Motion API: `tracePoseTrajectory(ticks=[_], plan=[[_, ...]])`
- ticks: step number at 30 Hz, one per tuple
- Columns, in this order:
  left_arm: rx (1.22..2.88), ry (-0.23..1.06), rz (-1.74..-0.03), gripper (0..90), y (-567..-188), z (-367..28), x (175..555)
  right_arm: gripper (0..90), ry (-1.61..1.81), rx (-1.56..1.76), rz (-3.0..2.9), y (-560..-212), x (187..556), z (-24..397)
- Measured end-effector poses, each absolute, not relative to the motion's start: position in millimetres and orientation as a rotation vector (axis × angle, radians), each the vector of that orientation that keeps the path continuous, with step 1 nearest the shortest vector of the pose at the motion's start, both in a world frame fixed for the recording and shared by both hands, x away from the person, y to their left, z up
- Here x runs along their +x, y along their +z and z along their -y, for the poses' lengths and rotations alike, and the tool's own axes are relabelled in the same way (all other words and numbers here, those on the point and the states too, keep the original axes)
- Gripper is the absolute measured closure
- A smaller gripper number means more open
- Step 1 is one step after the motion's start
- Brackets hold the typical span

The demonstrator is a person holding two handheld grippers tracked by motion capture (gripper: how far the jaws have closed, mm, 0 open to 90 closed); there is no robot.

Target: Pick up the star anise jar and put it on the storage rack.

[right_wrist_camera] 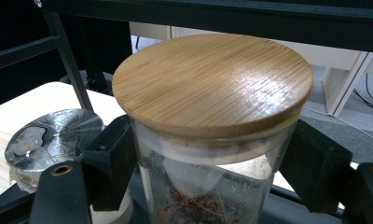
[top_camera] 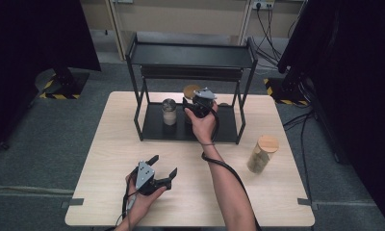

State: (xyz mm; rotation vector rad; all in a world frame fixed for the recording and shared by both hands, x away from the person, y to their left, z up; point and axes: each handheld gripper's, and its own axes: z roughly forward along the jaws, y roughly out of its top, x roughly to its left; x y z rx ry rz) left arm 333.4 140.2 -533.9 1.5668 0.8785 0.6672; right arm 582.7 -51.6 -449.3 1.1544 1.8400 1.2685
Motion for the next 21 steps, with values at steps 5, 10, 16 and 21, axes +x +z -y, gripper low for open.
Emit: tracePoseTrajectory(ticks=[5, 10, 16, 21], plan=[[1.566, 0.667, -0.878, 12.8, -534.0, -140.3, 333.4, 25.6, 1.261, 1.150, -1.844, -450.3, 583.1, 51.8], [1.567, 0.669, -0.876, 12.8, -534.0, -140.0, 333.2, 25.6, 1.262, 1.151, -1.843, -452.0, 583.0, 52.5], [1.569, 0.670, -0.875, 12.8, -533.9, -139.9, 333.2, 25.3, 1.263, 1.159, -1.840, -452.7, 581.0, 53.2], [1.569, 0.673, -0.873, 12.8, -534.0, -139.6, 333.0, 24.8, 1.265, 1.161, -1.855, -451.6, 579.2, 54.6]])
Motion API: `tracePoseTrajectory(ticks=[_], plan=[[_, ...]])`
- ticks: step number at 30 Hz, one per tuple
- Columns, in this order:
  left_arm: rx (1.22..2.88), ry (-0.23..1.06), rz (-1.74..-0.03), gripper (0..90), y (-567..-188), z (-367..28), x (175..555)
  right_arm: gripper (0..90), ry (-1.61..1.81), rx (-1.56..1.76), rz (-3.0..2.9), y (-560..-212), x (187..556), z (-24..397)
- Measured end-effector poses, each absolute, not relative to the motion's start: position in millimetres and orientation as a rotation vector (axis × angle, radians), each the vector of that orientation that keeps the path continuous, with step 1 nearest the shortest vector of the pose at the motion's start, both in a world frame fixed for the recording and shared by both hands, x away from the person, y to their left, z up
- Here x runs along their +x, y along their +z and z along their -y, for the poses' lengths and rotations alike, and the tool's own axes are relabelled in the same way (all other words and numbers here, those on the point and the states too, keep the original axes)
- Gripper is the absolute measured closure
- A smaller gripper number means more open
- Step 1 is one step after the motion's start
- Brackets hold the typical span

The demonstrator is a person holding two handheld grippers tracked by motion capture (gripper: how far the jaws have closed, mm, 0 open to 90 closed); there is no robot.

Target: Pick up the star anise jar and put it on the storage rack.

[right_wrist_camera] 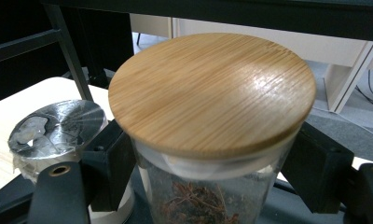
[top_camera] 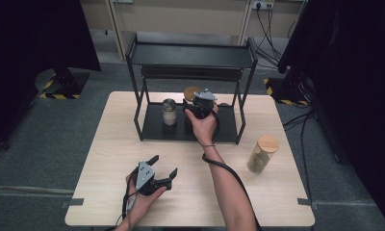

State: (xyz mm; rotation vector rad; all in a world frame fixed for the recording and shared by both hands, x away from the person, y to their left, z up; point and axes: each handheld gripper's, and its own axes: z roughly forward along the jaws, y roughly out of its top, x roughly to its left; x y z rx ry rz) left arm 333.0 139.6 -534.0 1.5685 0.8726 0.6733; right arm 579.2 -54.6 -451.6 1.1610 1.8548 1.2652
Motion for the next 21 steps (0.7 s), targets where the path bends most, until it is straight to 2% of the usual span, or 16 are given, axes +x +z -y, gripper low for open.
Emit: tracePoseTrajectory(ticks=[3, 12, 21], plan=[[1.569, 0.675, -0.872, 12.9, -534.0, -139.5, 332.9, 23.4, 1.271, 1.163, -1.863, -450.5, 578.7, 55.6], [1.571, 0.677, -0.870, 12.9, -534.0, -139.2, 332.7, 4.7, 1.299, 1.230, -1.893, -448.2, 579.3, 58.3], [1.571, 0.677, -0.870, 12.9, -533.9, -138.9, 332.6, 2.2, 1.308, 1.226, -1.916, -449.0, 572.3, 58.5]])
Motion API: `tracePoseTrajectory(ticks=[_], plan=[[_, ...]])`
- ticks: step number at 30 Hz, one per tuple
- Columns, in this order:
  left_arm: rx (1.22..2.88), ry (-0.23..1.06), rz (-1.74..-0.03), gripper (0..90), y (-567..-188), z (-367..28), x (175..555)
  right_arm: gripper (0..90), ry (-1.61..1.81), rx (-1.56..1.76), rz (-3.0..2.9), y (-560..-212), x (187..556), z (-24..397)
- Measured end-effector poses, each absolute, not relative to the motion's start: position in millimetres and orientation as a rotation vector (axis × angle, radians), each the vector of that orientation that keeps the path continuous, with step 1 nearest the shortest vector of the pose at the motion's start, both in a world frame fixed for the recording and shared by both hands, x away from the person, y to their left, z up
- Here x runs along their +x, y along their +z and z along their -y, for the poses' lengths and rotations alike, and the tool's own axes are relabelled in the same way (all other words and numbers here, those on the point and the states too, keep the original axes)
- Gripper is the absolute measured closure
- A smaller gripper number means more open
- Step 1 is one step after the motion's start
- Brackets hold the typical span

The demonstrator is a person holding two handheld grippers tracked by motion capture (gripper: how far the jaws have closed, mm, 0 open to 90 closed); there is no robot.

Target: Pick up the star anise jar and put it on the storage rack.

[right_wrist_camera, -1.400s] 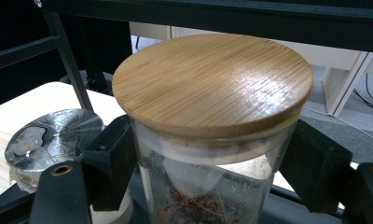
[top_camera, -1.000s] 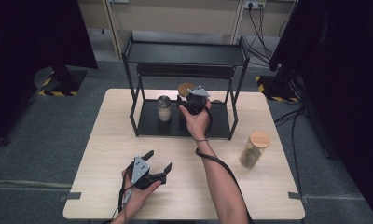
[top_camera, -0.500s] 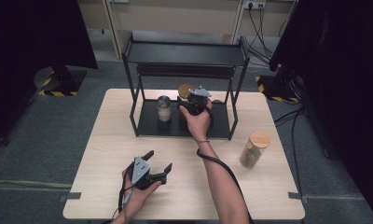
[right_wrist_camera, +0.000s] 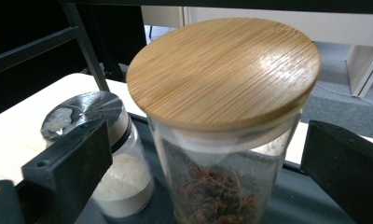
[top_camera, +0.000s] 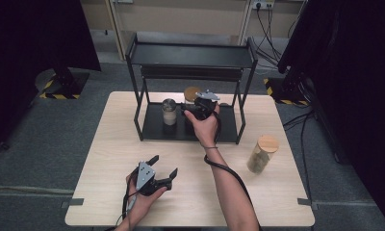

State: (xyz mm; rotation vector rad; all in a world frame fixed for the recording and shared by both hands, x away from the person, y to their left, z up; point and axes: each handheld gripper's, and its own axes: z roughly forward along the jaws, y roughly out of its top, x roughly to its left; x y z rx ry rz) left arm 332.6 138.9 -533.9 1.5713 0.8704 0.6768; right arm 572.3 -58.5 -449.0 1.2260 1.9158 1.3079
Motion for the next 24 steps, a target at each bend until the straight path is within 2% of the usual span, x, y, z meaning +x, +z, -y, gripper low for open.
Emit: tracePoseTrajectory(ticks=[24], plan=[[1.580, 0.683, -0.866, 13.0, -534, -139, 332, 2.2, 1.317, 1.203, -1.961, -444, 546, 68]])
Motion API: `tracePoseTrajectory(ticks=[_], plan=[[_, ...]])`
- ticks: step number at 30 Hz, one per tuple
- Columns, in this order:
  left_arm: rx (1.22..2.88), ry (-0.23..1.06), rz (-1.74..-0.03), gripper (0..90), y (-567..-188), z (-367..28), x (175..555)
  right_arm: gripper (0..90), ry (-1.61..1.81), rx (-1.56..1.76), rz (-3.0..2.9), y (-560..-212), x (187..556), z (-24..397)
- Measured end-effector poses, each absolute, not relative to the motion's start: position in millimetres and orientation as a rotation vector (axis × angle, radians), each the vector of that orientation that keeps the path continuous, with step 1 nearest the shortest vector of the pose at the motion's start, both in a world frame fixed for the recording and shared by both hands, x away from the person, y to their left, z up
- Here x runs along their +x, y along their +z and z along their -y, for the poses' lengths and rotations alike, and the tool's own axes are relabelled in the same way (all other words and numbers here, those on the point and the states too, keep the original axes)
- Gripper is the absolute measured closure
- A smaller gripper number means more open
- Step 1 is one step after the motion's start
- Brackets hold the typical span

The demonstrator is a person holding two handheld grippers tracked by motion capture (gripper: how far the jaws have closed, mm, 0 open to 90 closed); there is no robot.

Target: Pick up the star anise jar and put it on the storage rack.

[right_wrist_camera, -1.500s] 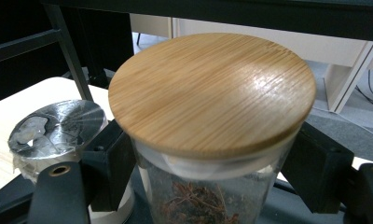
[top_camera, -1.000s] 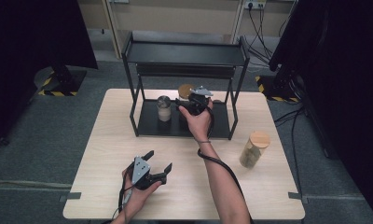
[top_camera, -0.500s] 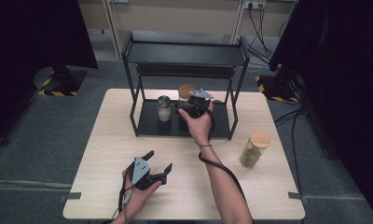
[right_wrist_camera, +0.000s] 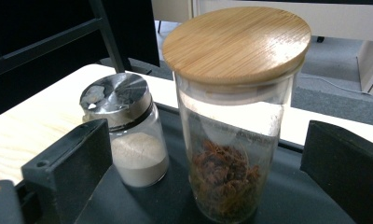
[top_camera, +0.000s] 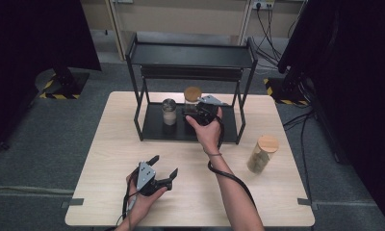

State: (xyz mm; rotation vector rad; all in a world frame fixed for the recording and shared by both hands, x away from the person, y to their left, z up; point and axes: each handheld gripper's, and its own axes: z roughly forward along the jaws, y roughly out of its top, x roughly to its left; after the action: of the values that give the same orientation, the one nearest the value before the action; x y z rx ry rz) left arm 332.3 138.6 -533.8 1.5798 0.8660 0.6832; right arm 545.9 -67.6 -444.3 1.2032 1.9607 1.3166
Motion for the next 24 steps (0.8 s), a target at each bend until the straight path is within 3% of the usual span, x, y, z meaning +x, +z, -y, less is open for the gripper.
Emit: tracePoseTrajectory(ticks=[24], plan=[[1.575, 0.685, -0.867, 13.0, -534, -138, 332, 2.2, 1.311, 1.175, -2.004, -447, 521, 82]])
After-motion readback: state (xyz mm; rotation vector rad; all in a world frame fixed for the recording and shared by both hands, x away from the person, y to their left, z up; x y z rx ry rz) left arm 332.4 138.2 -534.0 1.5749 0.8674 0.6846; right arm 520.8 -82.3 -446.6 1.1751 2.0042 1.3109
